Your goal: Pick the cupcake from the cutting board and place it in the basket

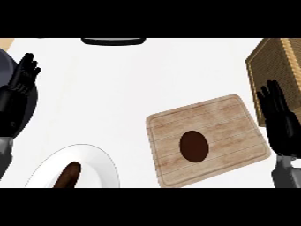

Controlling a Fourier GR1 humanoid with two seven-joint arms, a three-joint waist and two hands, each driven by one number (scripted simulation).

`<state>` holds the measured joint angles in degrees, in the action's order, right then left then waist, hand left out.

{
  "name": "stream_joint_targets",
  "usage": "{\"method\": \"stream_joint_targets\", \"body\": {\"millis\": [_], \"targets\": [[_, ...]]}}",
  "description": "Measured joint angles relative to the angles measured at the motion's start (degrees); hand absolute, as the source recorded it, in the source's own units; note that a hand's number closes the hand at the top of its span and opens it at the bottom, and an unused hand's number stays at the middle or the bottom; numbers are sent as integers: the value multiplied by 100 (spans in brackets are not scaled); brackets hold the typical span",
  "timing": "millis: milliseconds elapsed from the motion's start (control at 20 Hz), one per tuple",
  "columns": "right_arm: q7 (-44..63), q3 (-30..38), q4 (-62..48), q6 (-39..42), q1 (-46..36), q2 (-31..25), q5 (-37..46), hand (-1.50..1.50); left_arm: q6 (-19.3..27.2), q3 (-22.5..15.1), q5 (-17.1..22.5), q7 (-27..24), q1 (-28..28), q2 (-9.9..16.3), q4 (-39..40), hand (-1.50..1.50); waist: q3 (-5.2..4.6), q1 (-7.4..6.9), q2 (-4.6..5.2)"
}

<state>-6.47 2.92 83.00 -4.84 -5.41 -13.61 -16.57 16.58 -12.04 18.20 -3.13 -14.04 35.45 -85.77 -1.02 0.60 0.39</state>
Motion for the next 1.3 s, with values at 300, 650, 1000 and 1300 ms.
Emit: {"method": "stream_joint_targets", "body": {"millis": [300,650,1000,1300], "targets": [[110,-1115,335,1405,-888,288,-350,150,-199,-384,296,502,533,-431,514,0,76,-471,72],[-10,-3217,1193,3099,-1317,496,55,-150,-265,-749,486,1027,1153,-744,885,0,109,-425,-40],[388,-3579,2298,2908,-1636,-206,1730,-150,-118,-617,529,1007,1544,-763,744,0,146,-59,-150],[1059,-2797,2935,3327,-2677,-1206,2312,-150,-91,-591,496,1017,1631,-777,665,0,148,4,-137]]}}
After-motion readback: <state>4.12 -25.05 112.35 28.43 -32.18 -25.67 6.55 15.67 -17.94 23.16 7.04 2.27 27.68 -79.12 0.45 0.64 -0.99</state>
